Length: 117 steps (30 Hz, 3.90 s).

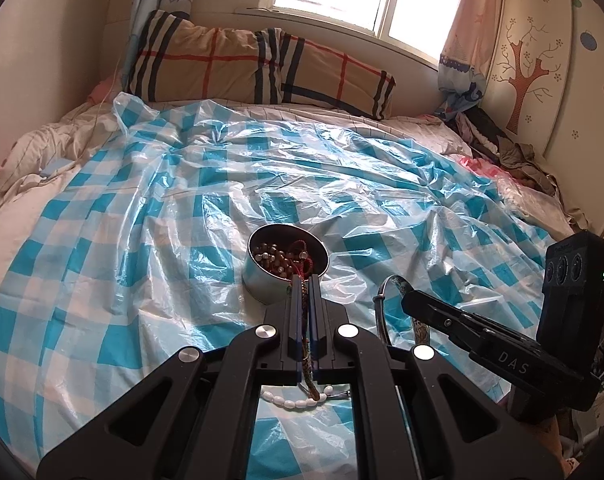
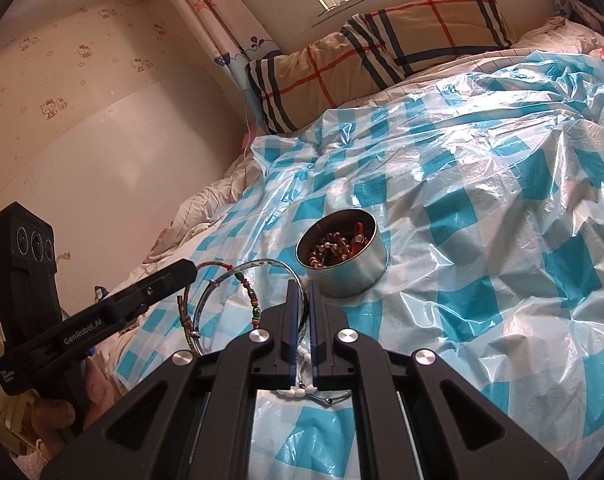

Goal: Organize jewelry

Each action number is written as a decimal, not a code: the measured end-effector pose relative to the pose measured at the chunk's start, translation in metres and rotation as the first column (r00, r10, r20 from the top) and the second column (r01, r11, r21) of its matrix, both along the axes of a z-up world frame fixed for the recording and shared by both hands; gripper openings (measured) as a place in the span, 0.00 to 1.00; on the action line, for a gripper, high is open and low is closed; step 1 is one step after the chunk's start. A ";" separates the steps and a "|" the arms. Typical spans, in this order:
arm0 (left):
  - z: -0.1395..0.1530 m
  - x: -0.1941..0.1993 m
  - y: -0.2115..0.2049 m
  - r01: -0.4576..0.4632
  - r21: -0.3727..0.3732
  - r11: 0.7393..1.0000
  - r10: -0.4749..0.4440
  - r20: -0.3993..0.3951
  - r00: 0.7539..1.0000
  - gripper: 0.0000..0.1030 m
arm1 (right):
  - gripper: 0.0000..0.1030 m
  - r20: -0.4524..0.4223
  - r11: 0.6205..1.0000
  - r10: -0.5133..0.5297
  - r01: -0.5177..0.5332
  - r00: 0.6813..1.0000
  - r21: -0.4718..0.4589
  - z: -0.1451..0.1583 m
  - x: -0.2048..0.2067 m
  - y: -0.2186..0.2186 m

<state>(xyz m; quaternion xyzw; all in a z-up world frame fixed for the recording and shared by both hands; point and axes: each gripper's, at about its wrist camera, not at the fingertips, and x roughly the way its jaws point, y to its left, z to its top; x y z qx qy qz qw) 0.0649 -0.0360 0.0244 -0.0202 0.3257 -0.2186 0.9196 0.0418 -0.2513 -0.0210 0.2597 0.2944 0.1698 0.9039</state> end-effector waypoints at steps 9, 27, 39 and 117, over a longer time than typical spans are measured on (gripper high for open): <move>0.006 -0.002 -0.001 -0.029 -0.008 1.000 0.030 0.040 0.999 0.03 | 0.06 0.016 0.996 -0.015 0.014 1.000 0.094 0.001 0.001 -0.008; 0.014 0.008 -0.004 -0.043 -0.018 0.999 0.044 0.069 0.997 0.03 | 0.06 0.049 0.992 -0.027 0.021 0.998 0.128 0.009 0.010 -0.009; 0.017 0.011 -0.004 -0.047 -0.020 0.999 0.048 0.080 0.996 0.03 | 0.06 0.056 0.991 -0.032 0.025 0.998 0.132 0.011 0.012 -0.009; -0.030 0.103 -0.035 -0.037 0.005 0.999 0.037 -0.012 0.999 0.04 | 0.68 -0.293 0.894 -0.199 0.051 0.935 -0.444 -0.072 0.109 0.009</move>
